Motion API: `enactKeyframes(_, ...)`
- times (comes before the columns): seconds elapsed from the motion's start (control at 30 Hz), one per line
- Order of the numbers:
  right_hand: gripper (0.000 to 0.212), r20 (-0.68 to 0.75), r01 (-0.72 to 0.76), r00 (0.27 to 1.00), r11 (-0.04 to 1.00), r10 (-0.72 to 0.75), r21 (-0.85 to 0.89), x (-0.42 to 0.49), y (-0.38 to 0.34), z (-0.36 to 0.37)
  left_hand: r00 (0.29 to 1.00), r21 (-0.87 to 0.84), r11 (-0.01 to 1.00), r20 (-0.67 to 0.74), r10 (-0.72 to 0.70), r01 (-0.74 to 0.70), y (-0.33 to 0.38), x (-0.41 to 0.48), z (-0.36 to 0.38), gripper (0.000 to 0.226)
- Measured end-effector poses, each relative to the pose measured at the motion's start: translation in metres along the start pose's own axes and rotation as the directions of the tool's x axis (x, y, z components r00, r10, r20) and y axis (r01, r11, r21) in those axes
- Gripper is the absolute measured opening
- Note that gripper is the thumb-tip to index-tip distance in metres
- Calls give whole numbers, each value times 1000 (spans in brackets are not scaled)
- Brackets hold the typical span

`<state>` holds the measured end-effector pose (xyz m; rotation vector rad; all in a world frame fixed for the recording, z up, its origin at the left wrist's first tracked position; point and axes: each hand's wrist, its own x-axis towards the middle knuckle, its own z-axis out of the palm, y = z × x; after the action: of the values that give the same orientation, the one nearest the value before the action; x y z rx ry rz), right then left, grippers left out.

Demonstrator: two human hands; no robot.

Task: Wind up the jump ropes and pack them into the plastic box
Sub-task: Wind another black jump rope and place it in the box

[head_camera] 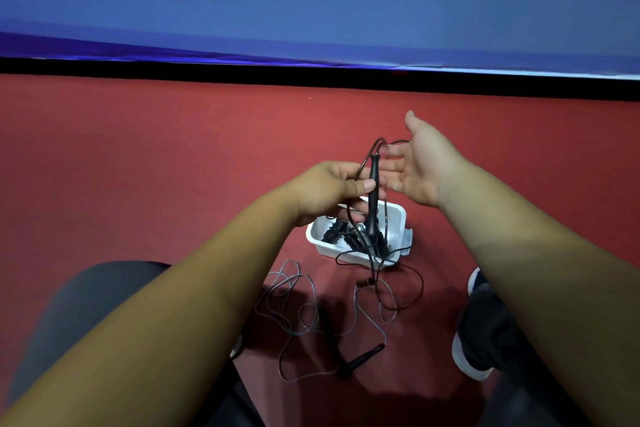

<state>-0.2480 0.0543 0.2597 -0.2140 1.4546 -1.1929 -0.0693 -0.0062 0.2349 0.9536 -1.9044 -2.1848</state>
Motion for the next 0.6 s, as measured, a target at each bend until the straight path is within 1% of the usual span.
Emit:
enactKeyframes(0.03,90,18,-20,1000,999,21,-43,-1,2,1,1000,-36,999,-19,-5,4,2,0,0,25)
enactKeyframes(0.07,88,32,-33,999,995,36,-89,-2,5,3,999,-72,997,-43,-12,9,3,0,-1,24)
enactKeyframes(0.1,82,42,-31,998,988,38,-149,-2,8,4,998,-106,994,-67,-20,13,5,0,-2,22)
enactKeyframes(0.17,61,71,17,998,959,3,-283,0,14,8,995,-147,989,-97,-34,19,8,-1,-4,15)
enactKeyframes(0.2,49,87,65,995,944,-39,-325,0,17,9,994,-153,988,-105,-42,25,9,-2,-6,12)
enactKeyframes(0.27,32,108,164,985,920,-134,-355,-2,21,12,992,-152,987,-108,-61,44,10,-3,-7,8)
enactKeyframes(0.33,18,97,226,974,899,-204,-376,-5,22,15,991,-160,985,-106,-85,68,9,-4,-8,6)
enactKeyframes(0.4,14,74,264,964,877,-256,-401,-6,23,16,988,-182,979,-106,-108,87,9,-4,-9,7)
enactKeyframes(0.47,15,37,268,961,886,-274,-377,0,23,17,983,-201,974,-126,-132,105,10,-4,-9,13)
enactKeyframes(0.53,19,0,260,961,903,-276,-341,6,22,16,970,-231,966,-188,-157,111,12,-3,-11,25)
enactKeyframes(0.6,24,30,259,963,883,-269,-390,6,23,15,949,-329,938,-251,-194,105,17,-2,-16,32)
